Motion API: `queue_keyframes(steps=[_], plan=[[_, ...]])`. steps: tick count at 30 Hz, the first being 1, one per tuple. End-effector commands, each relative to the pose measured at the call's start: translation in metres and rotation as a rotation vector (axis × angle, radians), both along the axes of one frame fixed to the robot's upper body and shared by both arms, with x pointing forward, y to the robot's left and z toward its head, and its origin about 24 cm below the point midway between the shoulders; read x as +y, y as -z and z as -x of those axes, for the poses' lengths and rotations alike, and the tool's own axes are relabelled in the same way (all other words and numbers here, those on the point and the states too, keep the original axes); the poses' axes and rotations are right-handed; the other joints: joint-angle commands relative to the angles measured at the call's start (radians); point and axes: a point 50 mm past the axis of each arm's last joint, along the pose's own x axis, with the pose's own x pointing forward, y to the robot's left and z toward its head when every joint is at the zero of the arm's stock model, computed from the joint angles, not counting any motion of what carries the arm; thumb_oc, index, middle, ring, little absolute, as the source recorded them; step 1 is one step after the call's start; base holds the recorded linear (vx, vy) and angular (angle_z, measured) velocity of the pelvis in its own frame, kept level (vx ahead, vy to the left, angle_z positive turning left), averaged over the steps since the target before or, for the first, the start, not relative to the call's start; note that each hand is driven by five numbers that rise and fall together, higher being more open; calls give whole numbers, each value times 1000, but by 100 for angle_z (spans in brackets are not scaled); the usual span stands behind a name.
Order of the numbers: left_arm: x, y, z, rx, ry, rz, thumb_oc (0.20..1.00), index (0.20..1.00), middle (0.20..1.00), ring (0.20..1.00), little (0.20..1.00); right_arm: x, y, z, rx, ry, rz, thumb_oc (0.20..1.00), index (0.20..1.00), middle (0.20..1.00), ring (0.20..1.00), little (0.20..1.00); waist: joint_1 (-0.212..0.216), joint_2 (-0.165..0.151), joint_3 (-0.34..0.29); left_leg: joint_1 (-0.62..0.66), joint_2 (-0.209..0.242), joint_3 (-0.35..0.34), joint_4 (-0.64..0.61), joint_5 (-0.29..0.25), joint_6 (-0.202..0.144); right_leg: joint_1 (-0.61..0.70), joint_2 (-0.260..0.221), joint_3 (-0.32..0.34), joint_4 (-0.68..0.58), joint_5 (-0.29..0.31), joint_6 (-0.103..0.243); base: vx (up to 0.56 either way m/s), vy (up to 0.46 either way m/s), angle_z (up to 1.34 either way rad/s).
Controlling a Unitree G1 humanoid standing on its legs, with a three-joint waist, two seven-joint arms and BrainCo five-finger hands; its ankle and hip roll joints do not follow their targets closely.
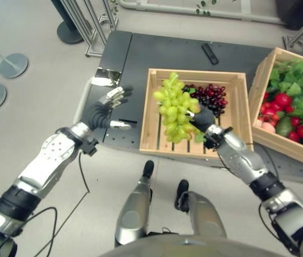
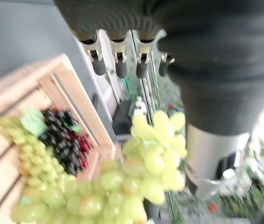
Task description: Pick up the fruits from the basket on one side to the basket on the other side
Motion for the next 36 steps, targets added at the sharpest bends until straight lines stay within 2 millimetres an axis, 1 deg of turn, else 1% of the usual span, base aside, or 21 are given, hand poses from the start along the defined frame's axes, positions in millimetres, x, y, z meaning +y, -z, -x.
queue_keyframes(steps=[1, 3, 5, 6, 7, 8, 9, 12, 13, 17, 20, 26, 36], plan=[[-1, -8, 2, -29, 14, 38, 1000, 1000, 1000, 1000, 1000, 23, -50, 4, -266, -75, -32, 200, 200, 200, 200, 200, -29, -53, -51, 9, 18, 19, 48, -84, 5, 46, -82, 45, -101, 95, 147, -3, 4, -4], [-3, -7, -1, -26, 13, 42, 1000, 1000, 1000, 1000, 1000, 23, -57, 3, -293, -72, -29, 200, 200, 200, 200, 200, -32, -58, -52, 9, 19, 23, 53, -87, 6, 45, -82, 49, -101, 95, 147, -2, 3, -2], [-3, -7, -1, -28, 15, 36, 1000, 1000, 1000, 1000, 1000, 23, -59, 3, -300, -70, -27, 200, 200, 200, 200, 200, -31, -59, -52, 9, 19, 24, 54, -89, 7, 45, -82, 49, -101, 96, 146, -1, -2, -3], [-4, -7, 0, -27, 19, 29, 1000, 1000, 1000, 1000, 1000, 25, -63, 3, -326, -72, -15, 200, 200, 200, 200, 200, -31, -62, -52, 9, 19, 25, 56, -91, 8, 44, -81, 50, -101, 97, 147, -3, 6, -9], [-4, -5, 0, -16, 18, 22, 1000, 1000, 1000, 1000, 1000, 26, -72, 4, -382, -74, 25, 200, 200, 200, 200, 200, -33, -68, -55, 8, 22, 28, 59, -94, 10, 43, -80, 55, -102, 97, 148, -3, 6, -10], [-4, -5, -1, -16, 18, 22, 1000, 1000, 1000, 1000, 1000, 26, -72, 4, -383, -74, 25, 200, 200, 200, 200, 200, -33, -68, -54, 8, 22, 28, 59, -94, 10, 43, -80, 55, -102, 97, 148, 0, 10, -8], [-5, -4, -1, -12, 24, 12, 1000, 1000, 1000, 1000, 1000, 28, -80, 5, -436, -74, 55, 200, 200, 200, 200, 200, -36, -74, -56, 9, 24, 31, 61, -98, 11, 44, -78, 58, -104, 96, 148, 0, 2, -6], [-5, -2, -2, 0, 26, 11, 1000, 1000, 1000, 1000, 1000, 32, -82, 6, -455, -76, 62, 200, 200, 200, 200, 200, -36, -80, -58, 10, 25, 32, 70, -104, 14, 44, -76, 63, -99, 94, 148, -2, 6, -6], [-4, -2, -2, 3, 24, 12, 1000, 1000, 1000, 1000, 1000, 36, -85, 9, -489, -89, 89, 200, 200, 200, 200, 200, -36, -82, -60, 12, 26, 34, 71, -107, 14, 45, -75, 65, -99, 94, 148, 1, 5, -6], [-2, 0, -1, 11, 15, 34, 1000, 1000, 1000, 1000, 1000, 40, -91, 12, -556, -105, 168, 200, 200, 200, 200, 200, -36, -89, -64, 16, 29, 40, 77, -114, 16, 44, -72, 72, -94, 91, 147, 8, 4, -4], [-2, 3, -1, 14, 4, 51, 1000, 1000, 1000, 1000, 1000, 46, -87, 14, -552, -133, 181, 200, 200, 200, 200, 200, -37, -91, -68, 19, 32, 43, 79, -116, 16, 43, -69, 77, -90, 89, 146, 9, 3, -8], [-3, 8, 0, 17, -19, 107, 1000, 1000, 1000, 1000, 1000, 54, -86, 19, -614, -159, 276, 200, 200, 200, 200, 200, -37, -93, -71, 22, 36, 44, 78, -118, 15, 43, -63, 79, -93, 84, 144, 8, -6, -4], [-6, 15, 0, 28, -38, 148, 1000, 1000, 1000, 1000, 1000, 56, -78, 20, -641, -152, 369, 200, 200, 200, 200, 200, -36, -100, -73, 20, 38, 42, 79, -119, 14, 44, -61, 77, -96, 83, 141, 1, 0, -1]])
